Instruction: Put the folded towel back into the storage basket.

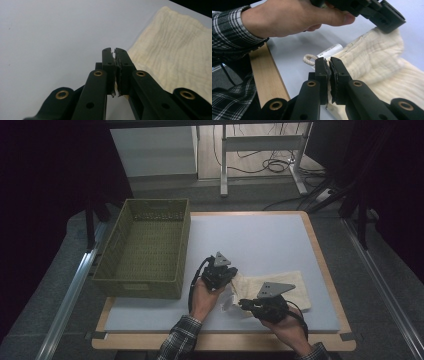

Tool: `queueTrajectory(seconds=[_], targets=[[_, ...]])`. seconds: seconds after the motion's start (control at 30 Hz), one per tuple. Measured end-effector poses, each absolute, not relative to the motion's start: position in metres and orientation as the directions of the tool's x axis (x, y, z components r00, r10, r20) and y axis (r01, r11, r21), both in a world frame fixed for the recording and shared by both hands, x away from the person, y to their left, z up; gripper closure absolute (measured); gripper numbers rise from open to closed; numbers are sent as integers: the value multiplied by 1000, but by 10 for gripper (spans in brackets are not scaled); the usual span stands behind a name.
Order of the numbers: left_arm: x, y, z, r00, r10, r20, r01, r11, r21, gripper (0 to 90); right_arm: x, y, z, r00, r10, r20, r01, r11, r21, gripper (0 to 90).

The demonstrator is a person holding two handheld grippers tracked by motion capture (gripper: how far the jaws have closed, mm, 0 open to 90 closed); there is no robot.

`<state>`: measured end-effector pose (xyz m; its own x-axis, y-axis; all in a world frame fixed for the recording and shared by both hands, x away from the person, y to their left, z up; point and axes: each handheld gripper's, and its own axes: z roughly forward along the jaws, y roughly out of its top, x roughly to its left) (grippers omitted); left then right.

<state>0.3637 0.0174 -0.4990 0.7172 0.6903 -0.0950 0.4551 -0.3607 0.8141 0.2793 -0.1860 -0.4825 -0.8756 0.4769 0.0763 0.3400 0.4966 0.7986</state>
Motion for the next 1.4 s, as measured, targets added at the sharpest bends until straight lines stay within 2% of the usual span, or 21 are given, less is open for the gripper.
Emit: queueTrajectory(seconds=[0.8, 1.4], targets=[[385, -42, -486, 788, 611, -72, 382, -393, 837, 866, 281, -250, -477, -803, 589, 86, 394, 417, 819, 850], [398, -102, -477, 842, 538, -41, 318, -433, 844, 865, 277, -306, -478, -722, 685, 97, 445, 352, 823, 850]])
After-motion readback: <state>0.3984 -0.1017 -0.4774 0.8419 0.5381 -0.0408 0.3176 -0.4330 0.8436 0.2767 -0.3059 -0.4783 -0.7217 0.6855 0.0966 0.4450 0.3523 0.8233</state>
